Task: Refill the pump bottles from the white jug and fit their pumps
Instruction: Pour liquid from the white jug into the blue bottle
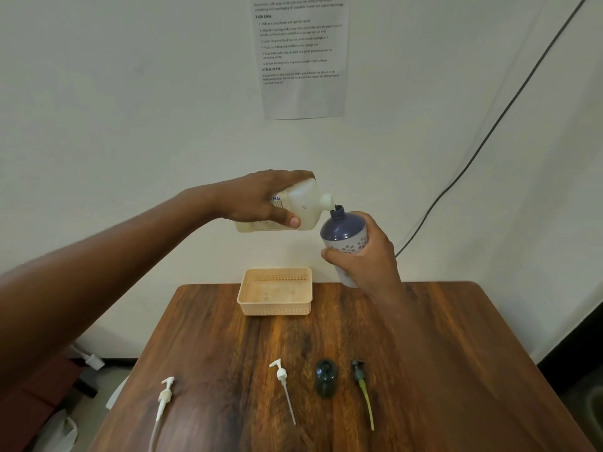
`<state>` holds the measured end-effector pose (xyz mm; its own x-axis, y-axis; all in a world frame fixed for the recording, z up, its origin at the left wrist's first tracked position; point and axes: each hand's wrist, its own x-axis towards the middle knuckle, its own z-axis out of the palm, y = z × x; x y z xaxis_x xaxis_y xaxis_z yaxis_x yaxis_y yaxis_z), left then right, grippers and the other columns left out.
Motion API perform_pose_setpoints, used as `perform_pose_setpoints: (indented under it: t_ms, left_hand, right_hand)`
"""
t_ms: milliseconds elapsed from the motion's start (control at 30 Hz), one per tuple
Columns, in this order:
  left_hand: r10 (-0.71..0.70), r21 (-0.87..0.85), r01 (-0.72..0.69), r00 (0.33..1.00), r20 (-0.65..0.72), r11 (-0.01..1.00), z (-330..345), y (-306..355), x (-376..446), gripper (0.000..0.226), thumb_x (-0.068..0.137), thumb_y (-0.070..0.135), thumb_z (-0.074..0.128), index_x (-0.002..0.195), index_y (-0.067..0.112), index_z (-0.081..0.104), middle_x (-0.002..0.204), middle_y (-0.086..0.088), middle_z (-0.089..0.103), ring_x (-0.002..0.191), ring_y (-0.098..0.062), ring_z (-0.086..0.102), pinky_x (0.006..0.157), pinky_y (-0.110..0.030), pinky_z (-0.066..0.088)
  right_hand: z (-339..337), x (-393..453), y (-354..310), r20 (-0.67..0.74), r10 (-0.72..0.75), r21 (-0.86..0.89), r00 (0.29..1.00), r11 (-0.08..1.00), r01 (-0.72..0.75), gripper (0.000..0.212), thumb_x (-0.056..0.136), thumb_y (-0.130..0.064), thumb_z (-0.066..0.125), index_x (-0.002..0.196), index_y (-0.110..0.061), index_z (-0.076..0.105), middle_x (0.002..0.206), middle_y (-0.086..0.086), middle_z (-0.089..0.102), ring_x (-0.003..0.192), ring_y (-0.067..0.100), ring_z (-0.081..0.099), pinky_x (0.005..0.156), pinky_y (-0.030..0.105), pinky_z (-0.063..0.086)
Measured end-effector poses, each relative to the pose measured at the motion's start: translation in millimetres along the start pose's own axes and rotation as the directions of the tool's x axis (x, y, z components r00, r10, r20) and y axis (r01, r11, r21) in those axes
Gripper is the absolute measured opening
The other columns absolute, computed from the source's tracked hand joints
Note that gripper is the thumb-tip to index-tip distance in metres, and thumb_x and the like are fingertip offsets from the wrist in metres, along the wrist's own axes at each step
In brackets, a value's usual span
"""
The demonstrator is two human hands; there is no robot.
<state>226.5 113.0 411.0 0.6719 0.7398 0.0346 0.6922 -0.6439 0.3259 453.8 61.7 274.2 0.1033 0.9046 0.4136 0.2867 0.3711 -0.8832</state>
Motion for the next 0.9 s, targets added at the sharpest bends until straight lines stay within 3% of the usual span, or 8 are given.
perform_pose_setpoints:
  t_ms: [200, 600, 900]
  left_hand:
    - [-0.006, 0.004, 0.006, 1.0, 0.012, 1.0, -1.7, 3.5, -0.5, 0.079, 0.082, 0.052, 0.068, 0.15, 0.023, 0.041, 0.13, -0.003, 0.058, 0.116, -0.027, 0.059, 0.093, -0.045, 0.058]
    - [-0.026, 0.012, 0.026, 1.0, 0.017, 1.0, -2.1, 6.7, -2.2, 0.084, 0.08, 0.052, 0.067, 0.154, 0.024, 0.038, 0.133, -0.003, 0.057, 0.118, -0.026, 0.057, 0.093, -0.038, 0.056]
    - [-0.033, 0.02, 0.033, 0.999, 0.016, 0.999, -4.1, 9.3, -4.5, 0.084, 0.08, 0.054, 0.068, 0.154, 0.024, 0.039, 0.133, -0.003, 0.057, 0.119, -0.027, 0.057, 0.097, -0.044, 0.055]
  right_hand:
    - [-0.3, 0.0, 0.1, 0.003, 0.009, -0.001, 1.0, 1.0, -0.009, 0.071, 0.058, -0.041, 0.087, 0.121, -0.04, 0.055, 0.105, -0.021, 0.064, 0.094, -0.007, 0.061, 0.065, 0.008, 0.049]
    - [0.2, -2.5, -0.2, 0.007, 0.002, 0.006, 1.0, 1.0, -0.002, 0.071, 0.058, -0.043, 0.086, 0.122, -0.037, 0.055, 0.107, -0.019, 0.065, 0.095, -0.005, 0.061, 0.065, 0.009, 0.049]
    - [-1.1, -3.3, -2.6, 0.002, 0.0, 0.002, 1.0, 1.0, 0.0, 0.071, 0.058, -0.044, 0.086, 0.121, -0.04, 0.054, 0.105, -0.022, 0.064, 0.095, -0.007, 0.06, 0.065, 0.008, 0.049]
